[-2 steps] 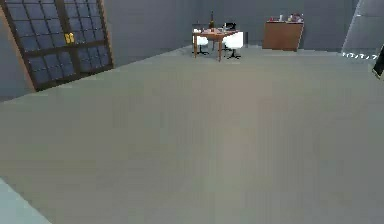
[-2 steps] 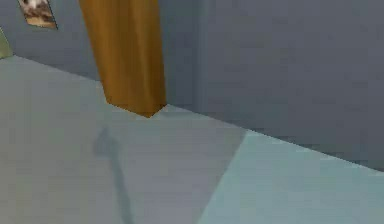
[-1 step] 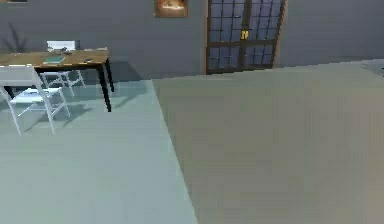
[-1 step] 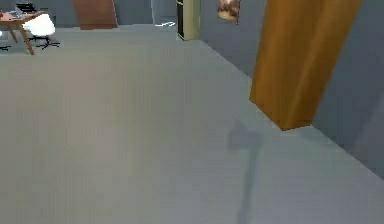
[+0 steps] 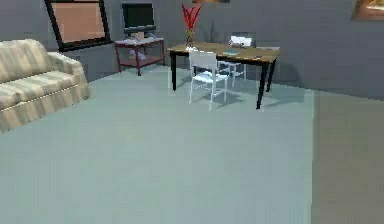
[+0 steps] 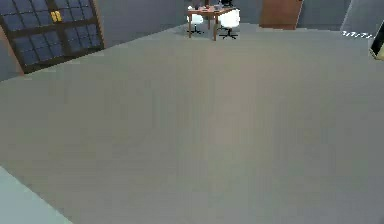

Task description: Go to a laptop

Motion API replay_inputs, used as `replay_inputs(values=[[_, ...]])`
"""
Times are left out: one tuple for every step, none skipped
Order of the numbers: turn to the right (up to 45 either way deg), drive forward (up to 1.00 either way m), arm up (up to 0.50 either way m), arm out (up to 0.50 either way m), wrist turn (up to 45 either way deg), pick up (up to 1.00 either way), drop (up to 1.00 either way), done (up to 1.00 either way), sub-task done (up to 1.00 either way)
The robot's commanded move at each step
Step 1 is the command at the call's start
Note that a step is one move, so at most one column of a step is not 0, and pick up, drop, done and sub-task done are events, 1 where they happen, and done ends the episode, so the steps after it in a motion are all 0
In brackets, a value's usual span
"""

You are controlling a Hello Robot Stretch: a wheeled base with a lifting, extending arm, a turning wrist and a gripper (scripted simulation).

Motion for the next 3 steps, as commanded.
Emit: replay_inputs(values=[[-45.0, 0.00, 0.00, 0.00, 0.0, 0.00, 0.00, 0.00, 0.00], [-30.0, 0.00, 0.00, 0.00, 0.0, 0.00, 0.00, 0.00, 0.00], [0.0, 1.00, 0.00, 0.00, 0.0, 0.00, 0.00, 0.00, 0.00]])
